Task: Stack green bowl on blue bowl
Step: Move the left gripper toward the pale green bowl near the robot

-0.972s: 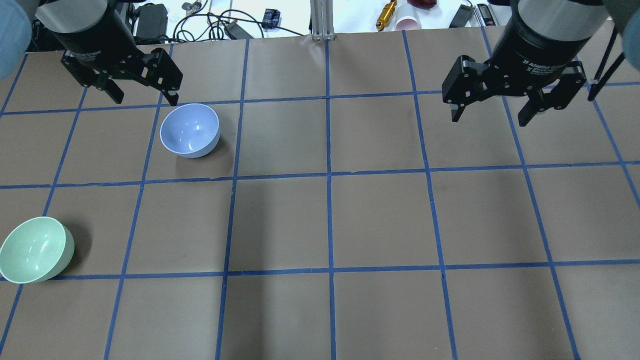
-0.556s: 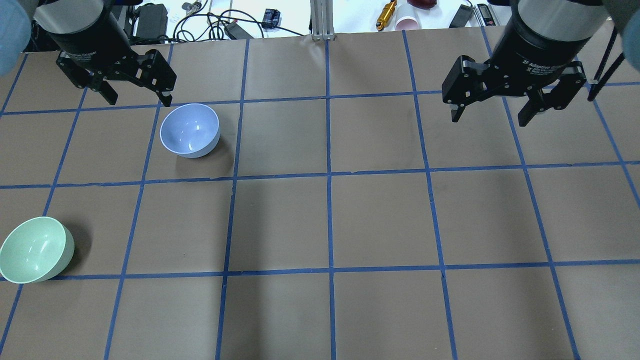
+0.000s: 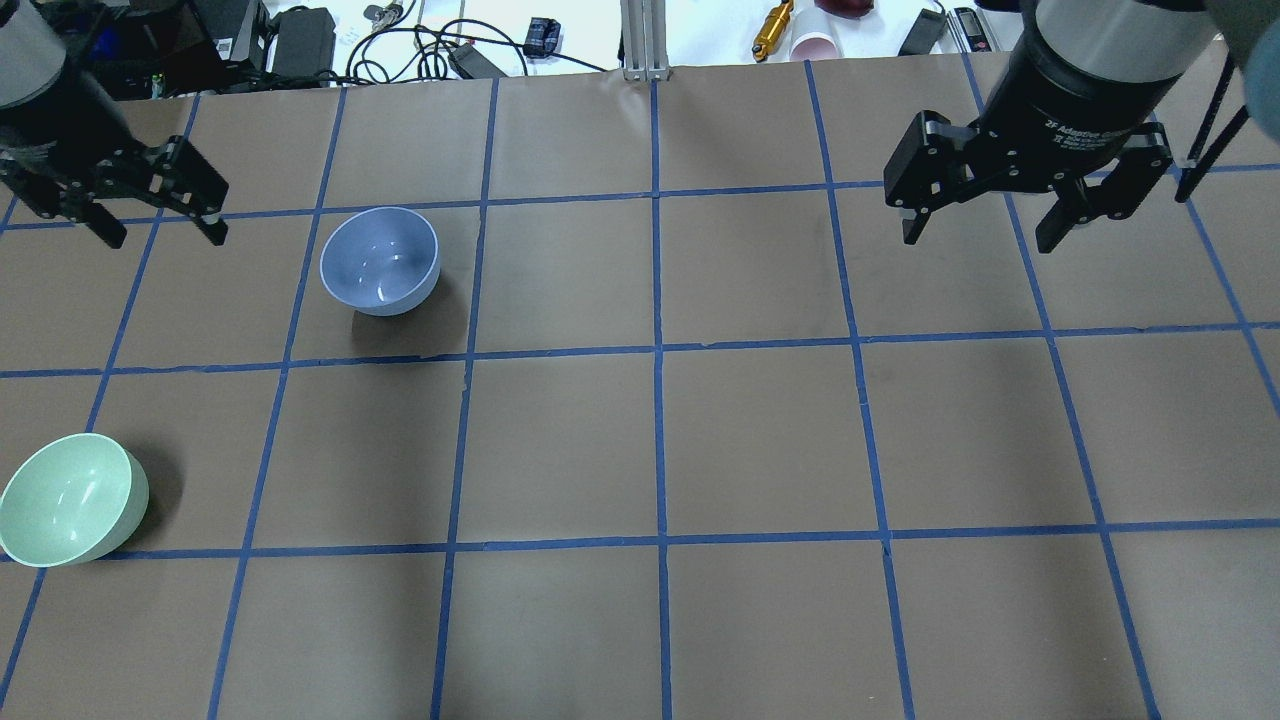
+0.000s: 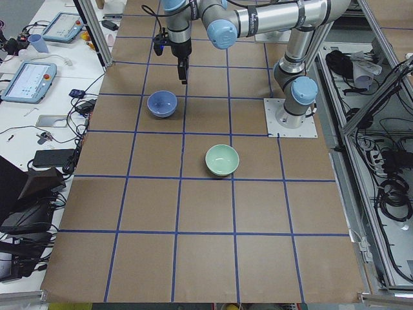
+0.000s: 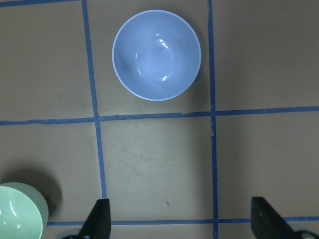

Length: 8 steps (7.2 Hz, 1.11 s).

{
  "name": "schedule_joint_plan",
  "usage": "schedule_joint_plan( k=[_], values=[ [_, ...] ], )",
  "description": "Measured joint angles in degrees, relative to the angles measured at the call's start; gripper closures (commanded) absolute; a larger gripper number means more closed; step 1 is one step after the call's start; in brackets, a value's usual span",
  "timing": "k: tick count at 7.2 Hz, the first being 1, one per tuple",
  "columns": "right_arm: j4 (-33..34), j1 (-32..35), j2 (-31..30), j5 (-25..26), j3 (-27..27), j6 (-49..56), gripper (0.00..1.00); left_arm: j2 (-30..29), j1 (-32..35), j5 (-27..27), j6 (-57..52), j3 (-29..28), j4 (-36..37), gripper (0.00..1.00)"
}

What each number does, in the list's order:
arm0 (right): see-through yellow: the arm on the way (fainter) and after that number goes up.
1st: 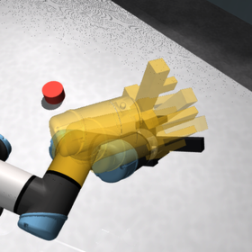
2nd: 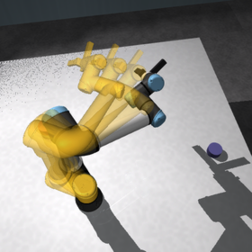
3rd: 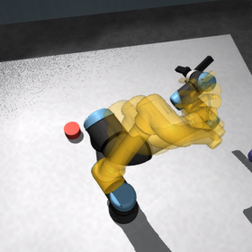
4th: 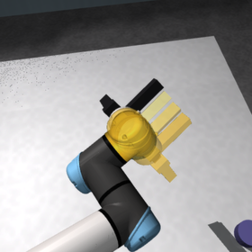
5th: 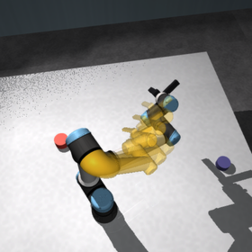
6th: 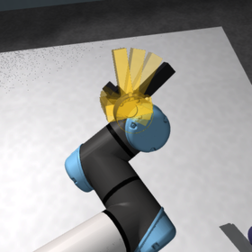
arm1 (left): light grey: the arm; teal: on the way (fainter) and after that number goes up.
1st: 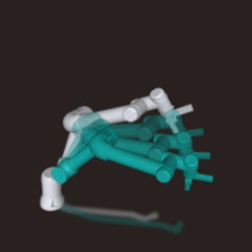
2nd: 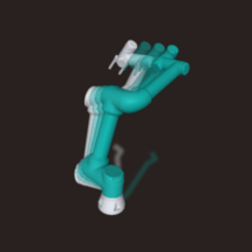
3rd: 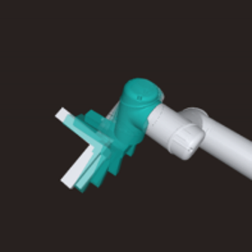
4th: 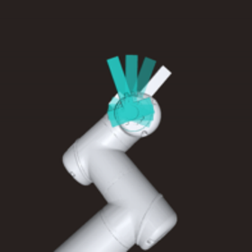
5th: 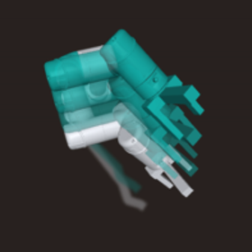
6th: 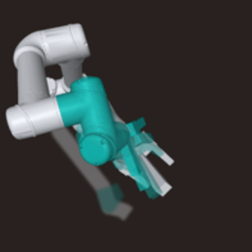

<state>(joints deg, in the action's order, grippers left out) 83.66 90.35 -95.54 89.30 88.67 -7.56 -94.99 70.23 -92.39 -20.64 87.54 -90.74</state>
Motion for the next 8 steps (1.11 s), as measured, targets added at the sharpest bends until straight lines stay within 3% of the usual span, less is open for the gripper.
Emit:
schedule_joint_plan(
  k=[4, 8],
  values=[
    [-0.02, 0.00, 0.00, 0.00, -0.02, 0.00, 0.00, -1.46, -11.91, -0.07, -11.67, 2.75, 1.12, 0.00],
    [0.00, 0.00, 0.00, 0.00, -0.01, 0.00, 0.00, -3.81, -24.83, -0.07, -31.35, 7.91, 10.97, 0.00]
  ],
)
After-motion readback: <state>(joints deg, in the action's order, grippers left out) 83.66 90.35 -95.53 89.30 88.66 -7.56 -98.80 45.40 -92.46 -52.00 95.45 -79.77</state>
